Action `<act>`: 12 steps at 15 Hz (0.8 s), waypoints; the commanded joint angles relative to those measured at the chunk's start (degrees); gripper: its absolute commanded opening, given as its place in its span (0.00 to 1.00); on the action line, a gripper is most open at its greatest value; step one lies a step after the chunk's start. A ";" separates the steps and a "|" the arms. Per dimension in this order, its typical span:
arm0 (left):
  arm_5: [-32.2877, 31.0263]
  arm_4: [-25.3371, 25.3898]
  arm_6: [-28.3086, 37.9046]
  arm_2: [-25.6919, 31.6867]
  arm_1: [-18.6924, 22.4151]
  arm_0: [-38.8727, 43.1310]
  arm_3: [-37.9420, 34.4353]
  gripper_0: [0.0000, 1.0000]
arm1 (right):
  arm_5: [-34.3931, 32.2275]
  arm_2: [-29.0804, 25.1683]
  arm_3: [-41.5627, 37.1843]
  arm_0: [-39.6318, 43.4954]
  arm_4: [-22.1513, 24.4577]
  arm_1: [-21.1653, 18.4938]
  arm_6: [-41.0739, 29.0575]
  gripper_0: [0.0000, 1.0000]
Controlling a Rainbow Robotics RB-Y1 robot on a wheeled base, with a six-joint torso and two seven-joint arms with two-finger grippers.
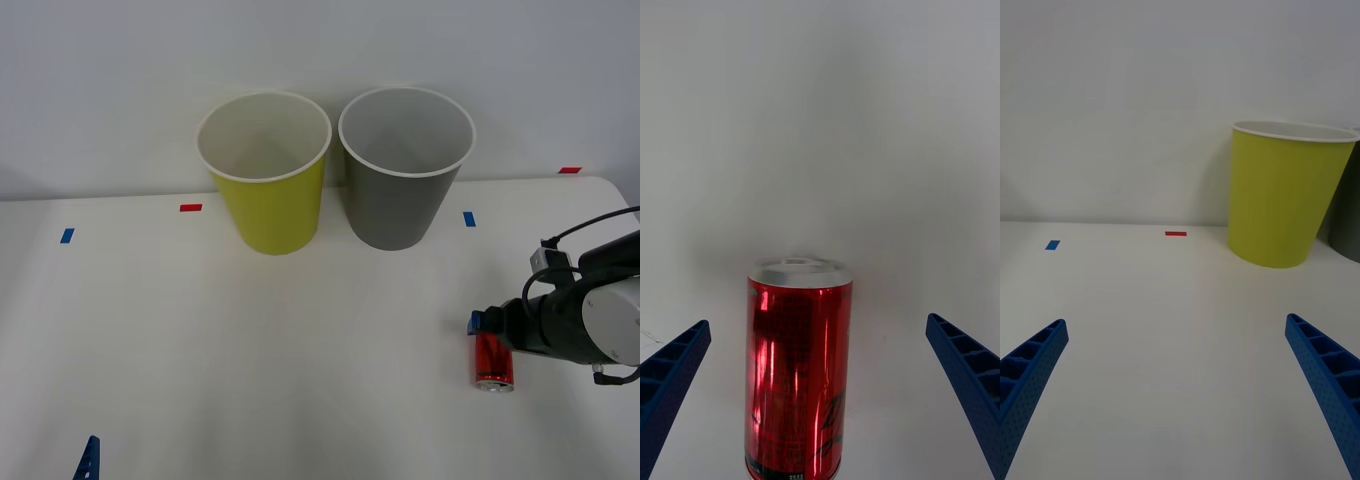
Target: Put cans in the gray bin and PET bottles in the light green bin.
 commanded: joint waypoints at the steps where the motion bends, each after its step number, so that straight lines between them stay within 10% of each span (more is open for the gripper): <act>1: 0.00 0.00 0.00 0.00 0.00 0.00 0.00 1.00 | 0.01 1.09 2.16 -1.36 -0.68 -1.28 -0.10 1.00; 12: 0.00 0.00 0.00 0.00 0.00 0.00 0.00 1.00 | 0.01 7.15 6.21 -4.26 -0.07 -1.55 -4.49 1.00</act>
